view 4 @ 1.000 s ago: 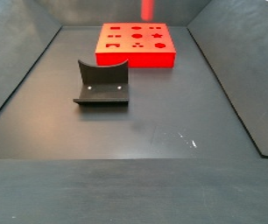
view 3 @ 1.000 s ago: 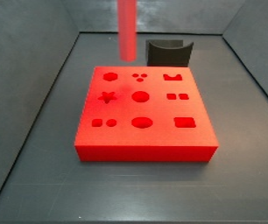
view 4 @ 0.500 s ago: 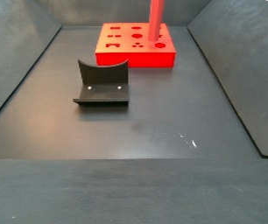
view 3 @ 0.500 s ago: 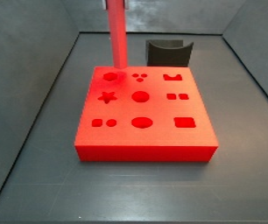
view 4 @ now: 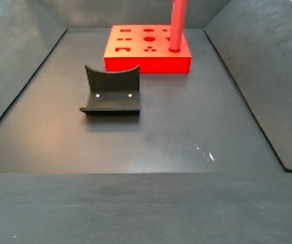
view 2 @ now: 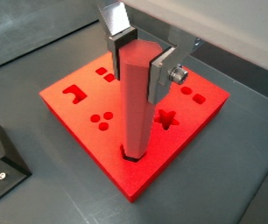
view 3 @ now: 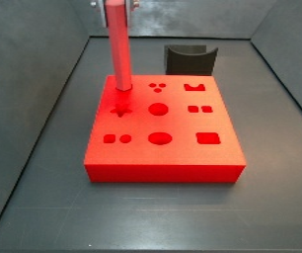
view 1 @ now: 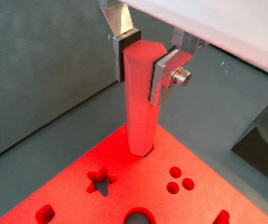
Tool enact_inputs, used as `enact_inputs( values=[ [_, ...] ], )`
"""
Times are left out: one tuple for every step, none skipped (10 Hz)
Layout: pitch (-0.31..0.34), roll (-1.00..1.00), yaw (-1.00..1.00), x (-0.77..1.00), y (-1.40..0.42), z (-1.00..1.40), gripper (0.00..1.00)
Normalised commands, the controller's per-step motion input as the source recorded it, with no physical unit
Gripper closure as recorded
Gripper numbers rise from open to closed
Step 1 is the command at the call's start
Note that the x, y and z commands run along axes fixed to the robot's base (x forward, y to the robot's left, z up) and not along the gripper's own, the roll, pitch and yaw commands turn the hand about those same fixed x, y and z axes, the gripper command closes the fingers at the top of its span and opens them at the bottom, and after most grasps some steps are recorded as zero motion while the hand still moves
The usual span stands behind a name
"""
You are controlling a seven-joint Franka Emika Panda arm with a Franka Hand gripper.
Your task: Insert the hexagon object.
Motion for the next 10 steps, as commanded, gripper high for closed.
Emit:
enact_inputs(
  values=[
    [0.000, 0.03, 0.00, -0.05, 0.00, -0.08, 1.00],
    [0.000, 0.05, 0.11, 0.03, 0.07, -0.14, 1.00],
    [0.000, 0.05, 0.15, 0.19, 0.09, -0.17, 1.00],
    [0.000, 0.04, 0.14, 0.20, 0.06, -0.19, 1.00],
    [0.000, 0.03, 0.09, 0.15, 0.00, -0.27, 1.00],
    [-0.066, 0.00, 0.00, 0.02, -0.12, -0.36, 1.00],
    [-0.090, 0.00, 0.00, 0.00, -0.21, -0.38, 1.00],
    [-0.119, 0.00, 0.00, 0.00, -0.13, -0.43, 1.00],
    [-0.100, 0.03, 0.00, 0.00, -0.09, -0.51, 1.00],
    [-0.113, 0.10, 0.00, 0.04, -0.04, -0.75, 1.00]
  ],
)
